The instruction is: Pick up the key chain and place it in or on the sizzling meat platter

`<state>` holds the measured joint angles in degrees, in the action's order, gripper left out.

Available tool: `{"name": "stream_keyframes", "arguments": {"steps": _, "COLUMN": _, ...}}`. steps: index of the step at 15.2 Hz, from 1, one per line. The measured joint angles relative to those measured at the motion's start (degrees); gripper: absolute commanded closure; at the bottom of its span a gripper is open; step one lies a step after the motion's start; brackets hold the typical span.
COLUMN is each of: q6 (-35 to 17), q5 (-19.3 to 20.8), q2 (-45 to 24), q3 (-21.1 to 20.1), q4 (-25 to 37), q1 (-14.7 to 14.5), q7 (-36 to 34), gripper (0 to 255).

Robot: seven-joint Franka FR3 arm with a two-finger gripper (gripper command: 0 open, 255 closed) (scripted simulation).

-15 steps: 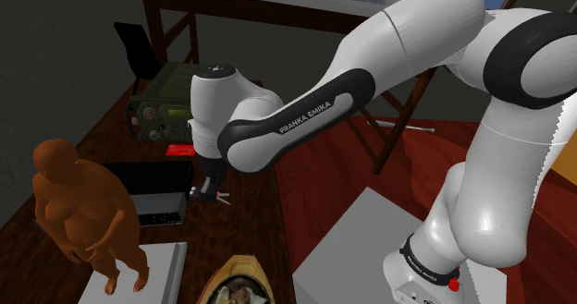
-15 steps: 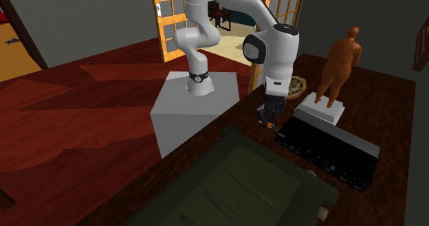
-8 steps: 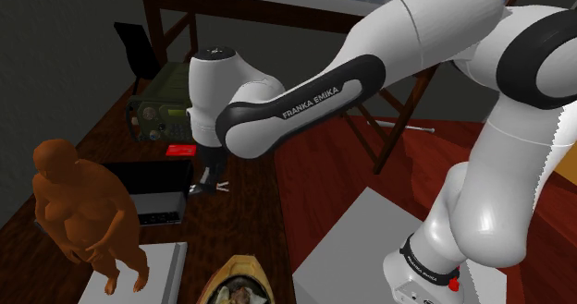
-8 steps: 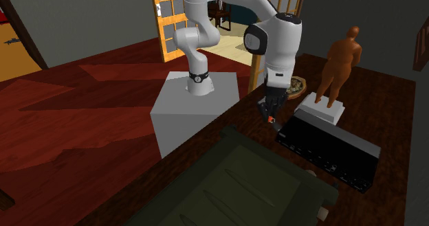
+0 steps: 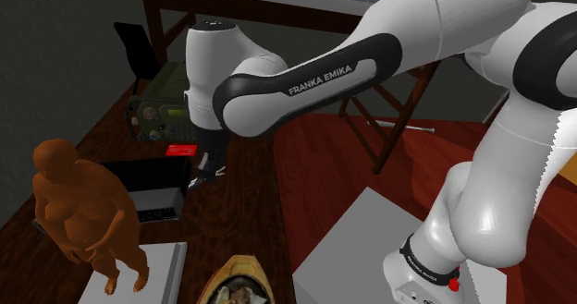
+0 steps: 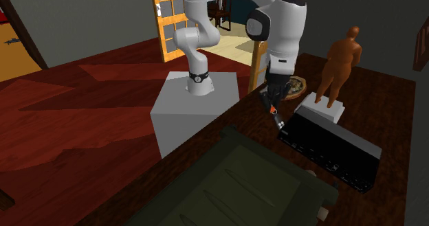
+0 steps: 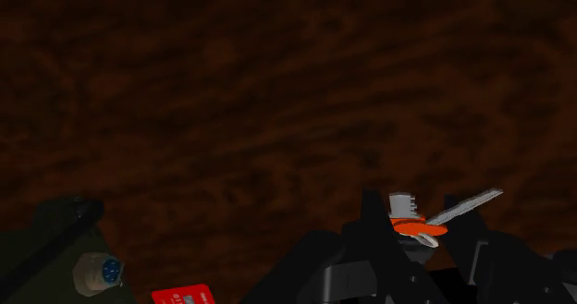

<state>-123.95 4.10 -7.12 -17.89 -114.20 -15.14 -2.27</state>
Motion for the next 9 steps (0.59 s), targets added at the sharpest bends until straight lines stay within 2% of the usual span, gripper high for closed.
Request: {"name": "stream_keyframes", "arguments": {"steps": 9, "q6": 6.3, "q5": -1.1, "q2": 2.5, "q3": -0.1, "q4": 4.0, "q1": 0.1, "q7": 0.8, "gripper": 255}}
